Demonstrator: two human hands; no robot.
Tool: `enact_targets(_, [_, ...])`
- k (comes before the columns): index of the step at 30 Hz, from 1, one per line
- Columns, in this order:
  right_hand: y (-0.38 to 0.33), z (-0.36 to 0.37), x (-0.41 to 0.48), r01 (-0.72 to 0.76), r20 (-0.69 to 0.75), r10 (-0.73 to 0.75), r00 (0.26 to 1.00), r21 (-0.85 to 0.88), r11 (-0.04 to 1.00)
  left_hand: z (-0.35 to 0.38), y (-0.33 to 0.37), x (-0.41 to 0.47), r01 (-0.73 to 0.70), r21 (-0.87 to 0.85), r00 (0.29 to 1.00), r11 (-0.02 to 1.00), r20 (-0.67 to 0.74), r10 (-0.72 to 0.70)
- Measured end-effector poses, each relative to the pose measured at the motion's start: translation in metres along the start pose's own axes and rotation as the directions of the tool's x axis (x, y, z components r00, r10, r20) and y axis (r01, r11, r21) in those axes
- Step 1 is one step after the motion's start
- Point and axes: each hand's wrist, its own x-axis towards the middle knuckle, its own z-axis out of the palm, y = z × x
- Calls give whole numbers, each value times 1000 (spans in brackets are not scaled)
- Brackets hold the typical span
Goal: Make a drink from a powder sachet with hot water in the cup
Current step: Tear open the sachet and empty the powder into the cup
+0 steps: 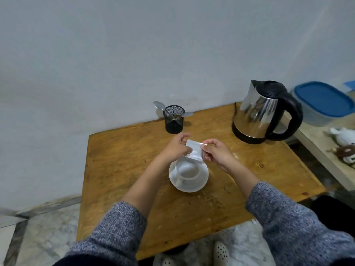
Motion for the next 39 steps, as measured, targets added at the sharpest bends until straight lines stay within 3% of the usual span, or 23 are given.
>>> enact_targets(7, [4,-6,-1,173,57,-164,985,-407,897,12,-20,10,-15,249,1000,968,-5,17])
enact_targets(12, [-4,-1,-2,333,195,-271,943,-621,710,14,-35,6,-64,289,996,955,-47,81])
enact_targets(16, [-13,10,-2,413,324,-257,910,-750,517,13,-45,1,-87,236,993,968,-54,103])
enact_targets(19, [-17,17,-3,466,400,-238,885,-780,419,12,-55,-4,-97,153,986,983,-117,116])
enact_targets(25, [-30,24,-3,480,445,-185,876,-777,407,14,-71,-17,-74,-144,970,987,-242,37])
enact_targets(30, [-36,23,-2,466,464,-84,882,-830,306,20,-76,-25,-74,-310,937,948,-346,-40])
enact_targets(39, [-39,27,-7,465,462,-69,884,-856,224,20,-81,-30,-54,-210,931,976,-363,-27])
